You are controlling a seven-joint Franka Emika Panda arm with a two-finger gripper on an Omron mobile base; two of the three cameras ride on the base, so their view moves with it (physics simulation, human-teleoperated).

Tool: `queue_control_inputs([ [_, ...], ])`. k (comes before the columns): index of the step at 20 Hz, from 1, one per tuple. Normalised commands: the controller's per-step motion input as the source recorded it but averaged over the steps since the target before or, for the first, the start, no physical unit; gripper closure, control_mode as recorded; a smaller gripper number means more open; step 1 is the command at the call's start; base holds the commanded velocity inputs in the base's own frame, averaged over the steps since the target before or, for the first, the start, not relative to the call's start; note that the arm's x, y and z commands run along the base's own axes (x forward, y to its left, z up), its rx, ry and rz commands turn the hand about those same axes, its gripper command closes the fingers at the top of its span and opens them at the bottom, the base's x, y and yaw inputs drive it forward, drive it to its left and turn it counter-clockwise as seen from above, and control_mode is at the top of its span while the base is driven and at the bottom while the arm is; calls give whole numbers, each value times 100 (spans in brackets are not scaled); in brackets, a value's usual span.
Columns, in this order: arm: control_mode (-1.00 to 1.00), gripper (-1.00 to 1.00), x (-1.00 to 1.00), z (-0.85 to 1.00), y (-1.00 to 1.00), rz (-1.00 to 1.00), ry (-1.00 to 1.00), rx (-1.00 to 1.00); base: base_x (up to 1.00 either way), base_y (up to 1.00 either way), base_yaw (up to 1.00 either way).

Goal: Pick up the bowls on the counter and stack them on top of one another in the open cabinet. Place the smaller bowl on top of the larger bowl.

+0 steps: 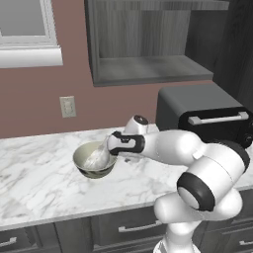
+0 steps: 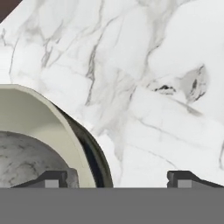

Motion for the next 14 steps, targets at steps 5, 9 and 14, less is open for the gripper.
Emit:
queue_control_inputs([
  [5, -100, -100, -4, -28, -16, 1, -1, 0, 0, 0, 0],
  [9, -100, -100, -10, -35, -21, 0, 0, 0, 0, 0, 0],
  [14, -100, -100, -12, -41, -10, 1, 0, 0, 0, 0, 0],
])
